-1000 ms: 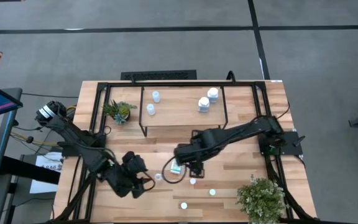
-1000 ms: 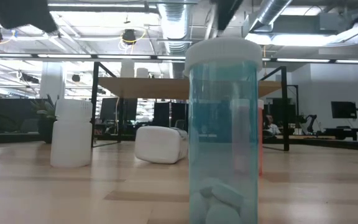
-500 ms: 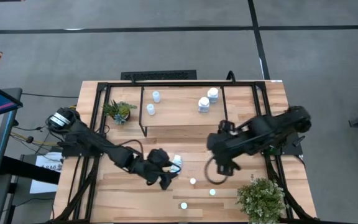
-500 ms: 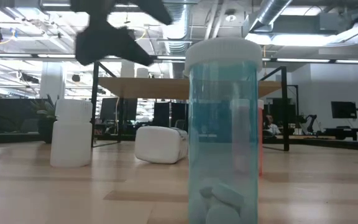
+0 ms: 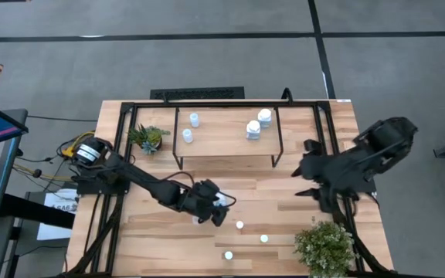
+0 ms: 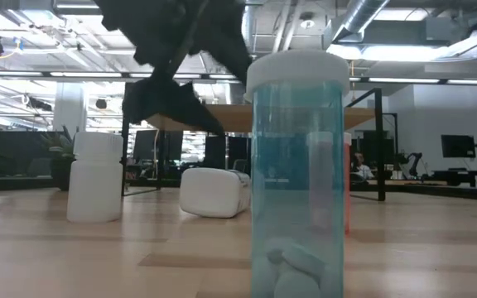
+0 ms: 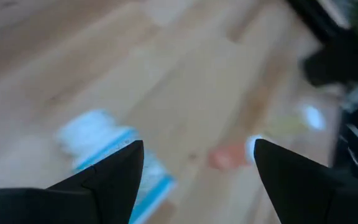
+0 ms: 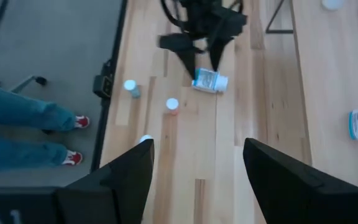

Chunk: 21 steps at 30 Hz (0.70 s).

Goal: Pick and place medicine bottles onto shelf by color
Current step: Put the white and blue pill bottle on the shelf

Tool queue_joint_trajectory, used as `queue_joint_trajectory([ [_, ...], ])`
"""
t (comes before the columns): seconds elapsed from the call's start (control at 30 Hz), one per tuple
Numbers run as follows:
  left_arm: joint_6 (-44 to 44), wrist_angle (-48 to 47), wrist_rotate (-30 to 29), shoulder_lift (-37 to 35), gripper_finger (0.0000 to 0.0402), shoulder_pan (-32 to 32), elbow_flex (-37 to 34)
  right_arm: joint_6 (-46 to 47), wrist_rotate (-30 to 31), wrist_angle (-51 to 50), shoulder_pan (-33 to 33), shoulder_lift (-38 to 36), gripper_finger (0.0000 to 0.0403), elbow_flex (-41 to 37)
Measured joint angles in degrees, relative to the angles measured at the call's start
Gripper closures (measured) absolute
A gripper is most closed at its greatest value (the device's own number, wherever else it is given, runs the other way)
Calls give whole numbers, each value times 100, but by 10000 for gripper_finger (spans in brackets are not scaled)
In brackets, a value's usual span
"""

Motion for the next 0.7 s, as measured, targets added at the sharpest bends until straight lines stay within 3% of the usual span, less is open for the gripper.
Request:
queue_joint_trajectory([
  [0.23,-676,-830,-65,0,111,103,-2,-341,-1,2,236,-383,131,0],
  [0.7,-677,-1706,10,0,111,108,-2,-750,-4,2,329,-528,131,0],
])
